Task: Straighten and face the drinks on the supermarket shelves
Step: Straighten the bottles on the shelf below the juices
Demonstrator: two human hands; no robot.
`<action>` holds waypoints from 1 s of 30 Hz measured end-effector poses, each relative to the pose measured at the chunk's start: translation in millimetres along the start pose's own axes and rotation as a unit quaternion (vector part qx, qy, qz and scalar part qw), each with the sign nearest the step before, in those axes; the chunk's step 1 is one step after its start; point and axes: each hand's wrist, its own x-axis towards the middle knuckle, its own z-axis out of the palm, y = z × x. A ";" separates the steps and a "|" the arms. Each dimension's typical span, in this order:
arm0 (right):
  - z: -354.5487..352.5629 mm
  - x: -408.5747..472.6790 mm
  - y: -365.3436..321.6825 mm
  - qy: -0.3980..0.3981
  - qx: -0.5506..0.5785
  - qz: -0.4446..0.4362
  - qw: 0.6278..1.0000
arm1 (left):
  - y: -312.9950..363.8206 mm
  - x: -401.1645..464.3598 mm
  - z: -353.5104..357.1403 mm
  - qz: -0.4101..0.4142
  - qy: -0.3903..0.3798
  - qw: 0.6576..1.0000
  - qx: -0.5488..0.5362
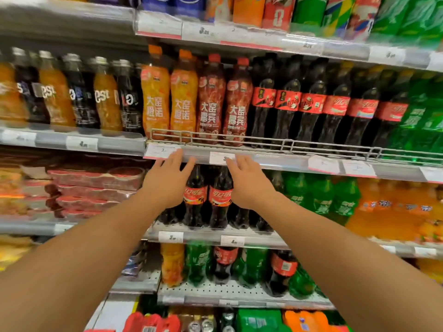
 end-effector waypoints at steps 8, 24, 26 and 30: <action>35.2 8.3 1.9 0.086 -0.062 -0.034 0.994 | -15.7 -4.5 3.1 -0.010 -0.008 1.000 0.002; -40.9 49.2 -95.9 0.096 0.020 0.029 0.995 | -199.8 -35.9 -0.9 -0.091 0.077 0.992 -0.028; -74.6 64.6 -125.9 0.164 0.025 -0.001 0.986 | -225.7 -24.1 -16.6 -0.051 0.143 0.988 -0.022; -147.3 99.9 -172.2 0.244 -0.009 -0.023 0.969 | -281.0 4.9 -68.2 0.003 0.262 0.965 0.004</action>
